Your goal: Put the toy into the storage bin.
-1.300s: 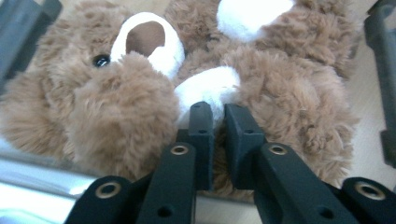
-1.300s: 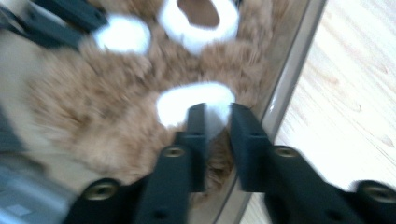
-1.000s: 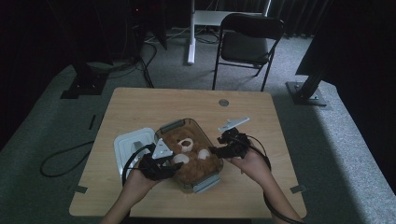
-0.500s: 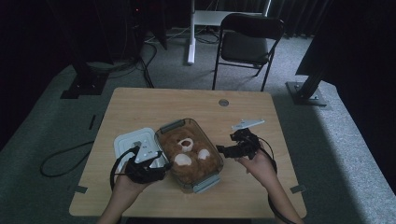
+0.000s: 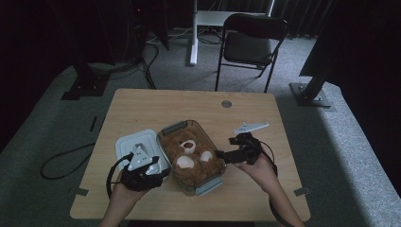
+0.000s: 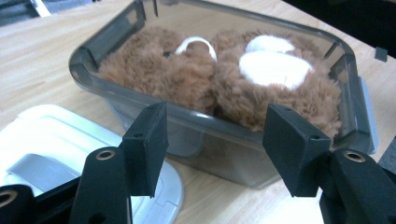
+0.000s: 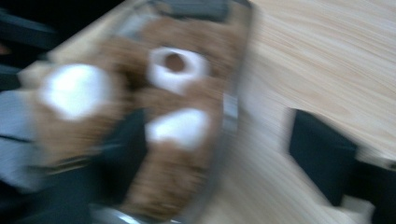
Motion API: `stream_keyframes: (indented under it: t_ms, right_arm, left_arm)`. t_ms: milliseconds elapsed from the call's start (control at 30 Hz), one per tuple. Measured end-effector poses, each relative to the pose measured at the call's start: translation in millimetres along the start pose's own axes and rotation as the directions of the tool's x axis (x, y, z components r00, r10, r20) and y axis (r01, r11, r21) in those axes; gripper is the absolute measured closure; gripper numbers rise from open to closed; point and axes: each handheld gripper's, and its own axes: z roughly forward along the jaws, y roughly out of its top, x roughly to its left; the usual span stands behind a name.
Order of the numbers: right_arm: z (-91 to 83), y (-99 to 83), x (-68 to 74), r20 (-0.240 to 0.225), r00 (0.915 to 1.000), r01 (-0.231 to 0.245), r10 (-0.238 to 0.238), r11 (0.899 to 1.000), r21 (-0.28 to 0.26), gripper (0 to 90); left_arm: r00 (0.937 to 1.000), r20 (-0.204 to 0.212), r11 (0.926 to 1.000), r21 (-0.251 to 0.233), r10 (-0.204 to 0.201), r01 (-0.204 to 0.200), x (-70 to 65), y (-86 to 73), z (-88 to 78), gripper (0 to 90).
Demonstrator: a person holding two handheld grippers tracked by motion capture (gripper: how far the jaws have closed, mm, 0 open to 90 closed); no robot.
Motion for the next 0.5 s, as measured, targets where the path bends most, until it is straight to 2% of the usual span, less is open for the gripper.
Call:
stream_keyframes:
  t_ms: [33,100,167,200,267,400,500]
  right_arm:
    - [1.0,1.7,4.8,-0.032,0.9995,0.009,-0.009,1.0,0.001,41.4]
    - [6.4,5.4,19.2,-0.09,0.9948,0.048,-0.046,0.999,0.017,57.1]
    - [15.7,7.9,33.0,-0.143,0.9839,0.114,-0.107,0.993,0.038,68.8]
    - [22.6,9.6,40.5,-0.181,0.9747,0.142,-0.131,0.988,0.052,72.7]
    - [32.6,12.6,51.9,-0.231,0.9614,0.171,-0.15,0.982,0.073,79.2]
    - [46.4,20.5,68.2,-0.247,0.9505,0.217,-0.189,0.971,0.095,87.0]
    - [58.4,26.4,77.8,-0.237,0.9463,0.256,-0.22,0.957,0.136,89.7]
  left_arm:
    - [1.0,-0.005,1.0,-0.003,-0.008,0.008,1.0,-2.0,0.7,41.6]
    - [0.9996,-0.004,0.9996,-0.001,-0.027,0.027,5.2,-6.5,1.8,41.7]
    - [0.9993,-0.001,0.9993,-0.004,-0.036,0.036,7.3,-9.1,2.2,41.6]
    - [0.9986,0.001,0.9986,-0.009,-0.053,0.053,10.3,-13.7,2.6,41.7]
    - [0.9981,-0.001,0.9979,-0.018,-0.062,0.062,12.0,-17.7,2.8,41.7]
    - [0.9963,-0.003,0.9959,-0.027,-0.086,0.086,15.1,-24.0,3.8,41.7]
    - [0.9959,-0.01,0.9958,-0.016,-0.09,0.09,18.9,-27.2,3.9,41.6]
